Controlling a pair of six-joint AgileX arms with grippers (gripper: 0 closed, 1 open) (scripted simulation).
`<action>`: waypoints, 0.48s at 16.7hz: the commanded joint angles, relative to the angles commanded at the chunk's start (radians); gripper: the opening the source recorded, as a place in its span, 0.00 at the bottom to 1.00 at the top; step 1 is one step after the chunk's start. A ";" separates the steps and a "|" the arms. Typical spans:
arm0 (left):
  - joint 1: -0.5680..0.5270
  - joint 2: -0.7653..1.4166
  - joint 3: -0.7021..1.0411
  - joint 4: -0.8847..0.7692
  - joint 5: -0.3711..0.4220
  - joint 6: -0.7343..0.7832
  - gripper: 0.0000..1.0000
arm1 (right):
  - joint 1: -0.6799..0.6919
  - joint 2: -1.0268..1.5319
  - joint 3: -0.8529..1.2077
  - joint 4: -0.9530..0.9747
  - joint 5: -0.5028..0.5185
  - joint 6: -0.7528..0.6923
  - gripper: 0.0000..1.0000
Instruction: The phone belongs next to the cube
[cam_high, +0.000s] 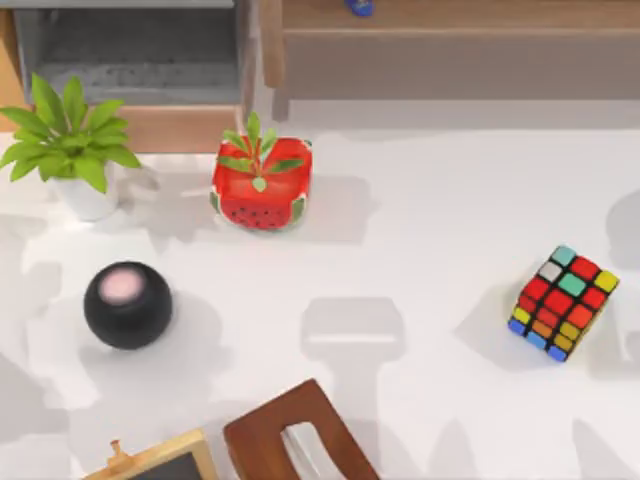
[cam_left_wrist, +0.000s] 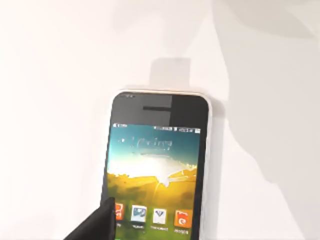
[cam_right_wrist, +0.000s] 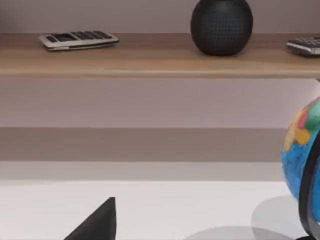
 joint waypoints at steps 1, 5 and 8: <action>0.011 0.048 0.030 -0.022 0.000 0.015 1.00 | 0.000 0.000 0.000 0.000 0.000 0.000 1.00; 0.055 0.240 0.150 -0.112 -0.001 0.073 1.00 | 0.000 0.000 0.000 0.000 0.000 0.000 1.00; 0.090 0.385 0.241 -0.179 -0.001 0.116 1.00 | 0.000 0.000 0.000 0.000 0.000 0.000 1.00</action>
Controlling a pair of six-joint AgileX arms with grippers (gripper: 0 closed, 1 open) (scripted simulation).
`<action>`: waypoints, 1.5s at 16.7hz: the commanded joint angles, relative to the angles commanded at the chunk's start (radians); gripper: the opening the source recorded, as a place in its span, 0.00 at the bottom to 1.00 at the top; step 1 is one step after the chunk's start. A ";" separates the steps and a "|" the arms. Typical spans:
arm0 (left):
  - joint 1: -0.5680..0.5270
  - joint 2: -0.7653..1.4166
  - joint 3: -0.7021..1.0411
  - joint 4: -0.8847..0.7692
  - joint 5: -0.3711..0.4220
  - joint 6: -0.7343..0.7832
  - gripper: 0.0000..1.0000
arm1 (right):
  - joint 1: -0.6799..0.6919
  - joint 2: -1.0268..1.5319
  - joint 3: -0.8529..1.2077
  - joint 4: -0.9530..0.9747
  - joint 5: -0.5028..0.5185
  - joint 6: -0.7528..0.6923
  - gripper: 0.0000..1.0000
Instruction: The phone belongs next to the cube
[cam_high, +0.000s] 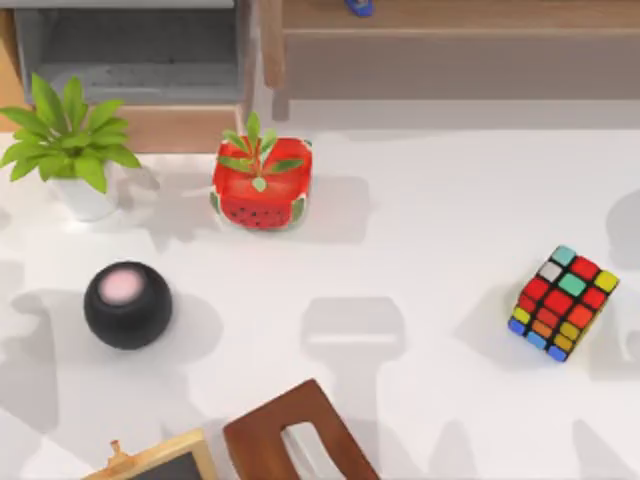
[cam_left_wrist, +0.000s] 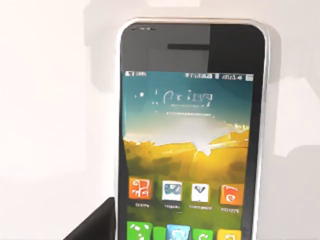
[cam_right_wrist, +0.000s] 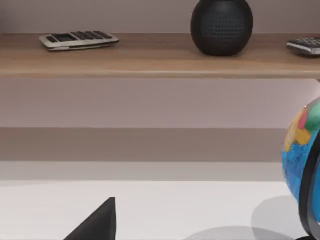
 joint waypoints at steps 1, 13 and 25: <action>0.012 0.055 0.033 -0.024 0.000 0.015 1.00 | 0.000 0.000 0.000 0.000 0.000 0.000 1.00; 0.074 0.313 0.200 -0.145 -0.005 0.095 1.00 | 0.000 0.000 0.000 0.000 0.000 0.000 1.00; 0.074 0.389 0.130 0.001 -0.005 0.096 0.92 | 0.000 0.000 0.000 0.000 0.000 0.000 1.00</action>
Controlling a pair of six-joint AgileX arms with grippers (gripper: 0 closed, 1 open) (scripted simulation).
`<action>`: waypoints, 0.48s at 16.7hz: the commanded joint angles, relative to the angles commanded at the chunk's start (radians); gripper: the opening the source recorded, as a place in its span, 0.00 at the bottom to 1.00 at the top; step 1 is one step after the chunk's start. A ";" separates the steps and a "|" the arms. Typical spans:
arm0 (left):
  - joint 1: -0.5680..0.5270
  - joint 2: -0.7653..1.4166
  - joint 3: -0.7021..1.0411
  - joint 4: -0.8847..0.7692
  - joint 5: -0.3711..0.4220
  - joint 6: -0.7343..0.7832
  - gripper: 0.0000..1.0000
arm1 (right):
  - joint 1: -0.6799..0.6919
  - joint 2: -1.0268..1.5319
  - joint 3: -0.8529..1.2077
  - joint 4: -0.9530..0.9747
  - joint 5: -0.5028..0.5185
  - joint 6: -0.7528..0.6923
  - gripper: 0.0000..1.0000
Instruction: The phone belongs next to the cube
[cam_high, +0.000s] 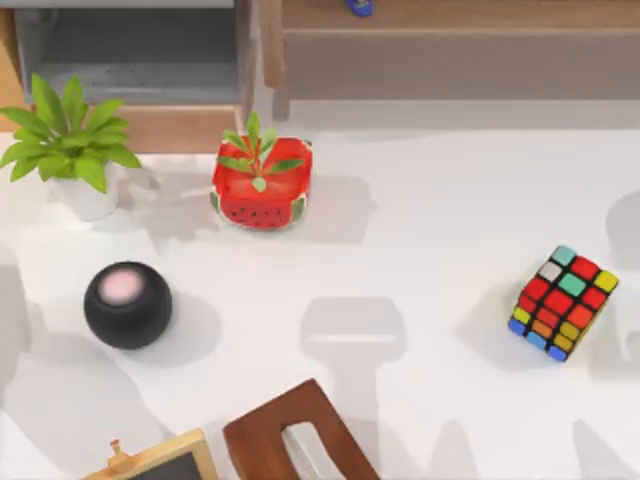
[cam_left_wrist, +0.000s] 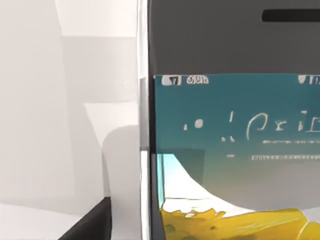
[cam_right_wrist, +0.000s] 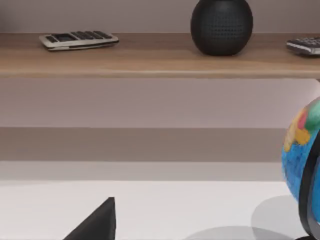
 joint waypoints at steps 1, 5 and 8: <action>0.000 0.000 0.000 0.000 0.000 0.000 0.85 | 0.000 0.000 0.000 0.000 0.000 0.000 1.00; 0.000 0.000 0.000 0.000 0.000 0.000 0.55 | 0.000 0.000 0.000 0.000 0.000 0.000 1.00; 0.000 0.000 0.000 0.000 0.000 0.000 0.32 | 0.000 0.000 0.000 0.000 0.000 0.000 1.00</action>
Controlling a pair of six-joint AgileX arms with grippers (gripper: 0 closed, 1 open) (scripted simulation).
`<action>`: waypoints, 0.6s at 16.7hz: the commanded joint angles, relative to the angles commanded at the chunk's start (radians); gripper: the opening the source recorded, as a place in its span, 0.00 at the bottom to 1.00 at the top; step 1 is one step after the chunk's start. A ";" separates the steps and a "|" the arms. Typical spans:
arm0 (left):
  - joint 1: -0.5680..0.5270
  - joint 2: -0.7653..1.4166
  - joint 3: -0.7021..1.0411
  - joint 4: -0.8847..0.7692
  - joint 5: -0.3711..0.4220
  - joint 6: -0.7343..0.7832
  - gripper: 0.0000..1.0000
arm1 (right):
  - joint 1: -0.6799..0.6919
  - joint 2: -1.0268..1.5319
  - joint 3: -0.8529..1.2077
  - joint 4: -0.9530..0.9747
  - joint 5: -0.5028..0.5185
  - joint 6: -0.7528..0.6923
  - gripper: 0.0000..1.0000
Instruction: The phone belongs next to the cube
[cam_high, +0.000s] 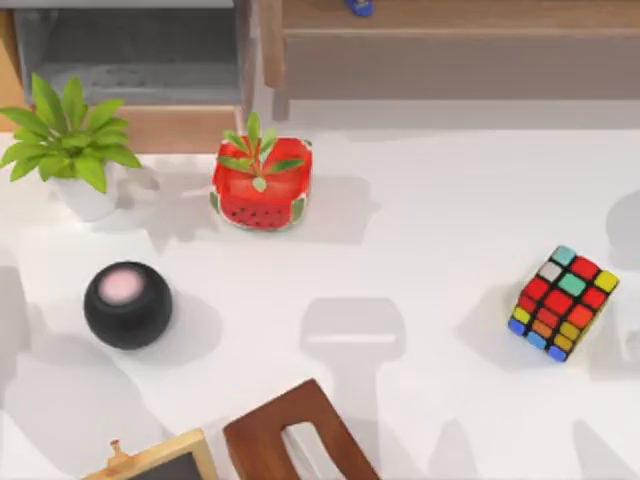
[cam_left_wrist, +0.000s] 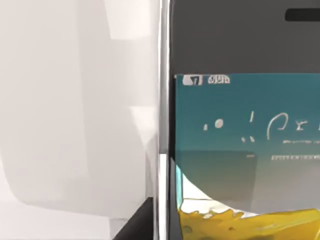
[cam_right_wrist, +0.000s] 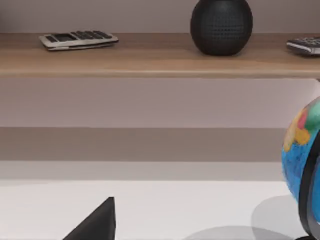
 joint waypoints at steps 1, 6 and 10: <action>0.000 0.000 0.000 0.000 0.000 0.000 0.25 | 0.000 0.000 0.000 0.000 0.000 0.000 1.00; 0.000 0.000 0.000 0.000 0.000 0.000 0.00 | 0.000 0.000 0.000 0.000 0.000 0.000 1.00; 0.000 0.000 0.000 0.000 0.000 0.000 0.00 | 0.000 0.000 0.000 0.000 0.000 0.000 1.00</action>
